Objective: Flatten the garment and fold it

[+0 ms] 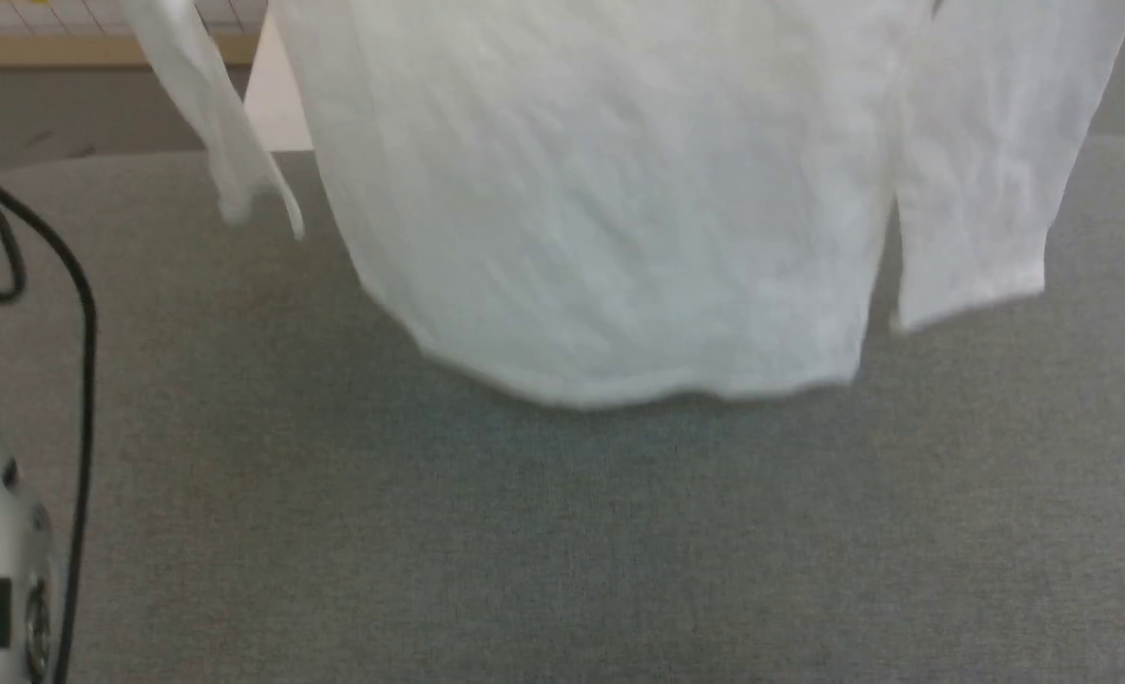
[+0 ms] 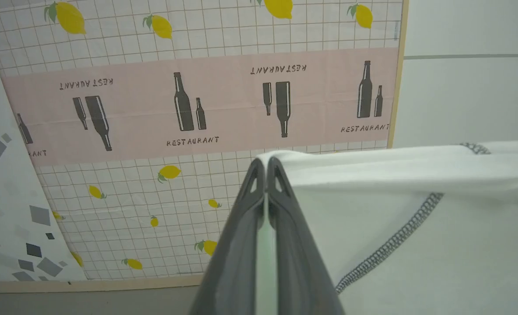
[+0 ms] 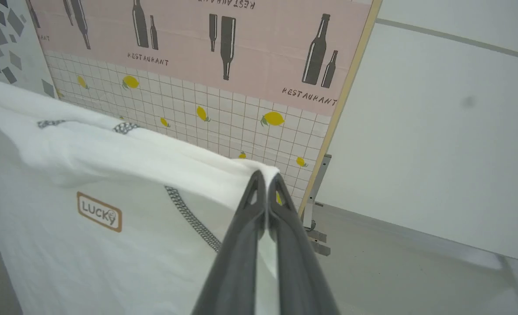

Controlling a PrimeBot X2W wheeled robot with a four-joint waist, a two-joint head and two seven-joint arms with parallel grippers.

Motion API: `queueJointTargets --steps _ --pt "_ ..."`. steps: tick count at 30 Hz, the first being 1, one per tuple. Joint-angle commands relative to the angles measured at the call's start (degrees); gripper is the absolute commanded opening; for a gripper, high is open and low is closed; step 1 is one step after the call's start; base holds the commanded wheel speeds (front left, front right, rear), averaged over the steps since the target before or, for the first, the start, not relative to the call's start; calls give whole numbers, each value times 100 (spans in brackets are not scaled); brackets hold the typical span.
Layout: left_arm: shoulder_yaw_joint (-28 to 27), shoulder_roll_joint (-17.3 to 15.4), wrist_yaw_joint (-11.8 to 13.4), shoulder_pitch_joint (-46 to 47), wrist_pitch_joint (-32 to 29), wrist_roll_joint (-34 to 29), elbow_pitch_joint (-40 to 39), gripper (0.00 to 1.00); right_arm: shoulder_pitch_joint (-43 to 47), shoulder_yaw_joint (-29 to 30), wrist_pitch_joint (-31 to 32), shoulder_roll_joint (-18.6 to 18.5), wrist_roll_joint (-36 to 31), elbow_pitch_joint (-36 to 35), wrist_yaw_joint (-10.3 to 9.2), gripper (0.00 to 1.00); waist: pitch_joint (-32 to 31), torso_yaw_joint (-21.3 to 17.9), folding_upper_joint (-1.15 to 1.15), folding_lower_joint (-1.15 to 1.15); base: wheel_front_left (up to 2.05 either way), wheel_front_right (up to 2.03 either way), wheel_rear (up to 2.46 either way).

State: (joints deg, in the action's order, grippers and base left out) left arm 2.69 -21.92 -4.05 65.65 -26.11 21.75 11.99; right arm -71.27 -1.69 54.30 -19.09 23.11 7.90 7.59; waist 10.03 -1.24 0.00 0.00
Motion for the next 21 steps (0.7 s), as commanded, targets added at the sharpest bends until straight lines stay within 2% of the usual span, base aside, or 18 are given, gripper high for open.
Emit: queueJointTargets --steps 1,4,6,9,13,17,21 --pt "27 -113 14 257 91 -175 121 0 -262 -16 -198 -34 -177 118 -10 0 829 -89 0 0 0 0 0" --pt "143 -174 82 698 360 -452 364 0 -743 -201 -606 -86 -448 383 -10 0 1187 -94 0 0 0 0 0" --pt "215 -231 143 993 560 -655 528 0 -1074 -234 -878 -22 -568 616 -10 0 1400 -116 0 0 0 0 0" --pt "138 -236 392 1375 961 -818 783 0 -1489 -308 -1250 102 -797 984 -10 0 1642 -168 0 0 0 0 0" --pt "99 -249 516 1630 1341 -894 1051 0 -1877 -365 -1597 264 -881 1394 -10 0 1915 -174 0 0 0 0 0" --pt "84 -180 568 1426 1670 -860 1164 0 -1817 -463 -1787 358 -746 1675 -10 0 2015 -126 0 0 0 0 0" --pt "87 -57 522 910 1920 -723 1282 0 -1313 -606 -1930 360 -436 1725 -10 0 1955 -35 0 0 0 0 0"
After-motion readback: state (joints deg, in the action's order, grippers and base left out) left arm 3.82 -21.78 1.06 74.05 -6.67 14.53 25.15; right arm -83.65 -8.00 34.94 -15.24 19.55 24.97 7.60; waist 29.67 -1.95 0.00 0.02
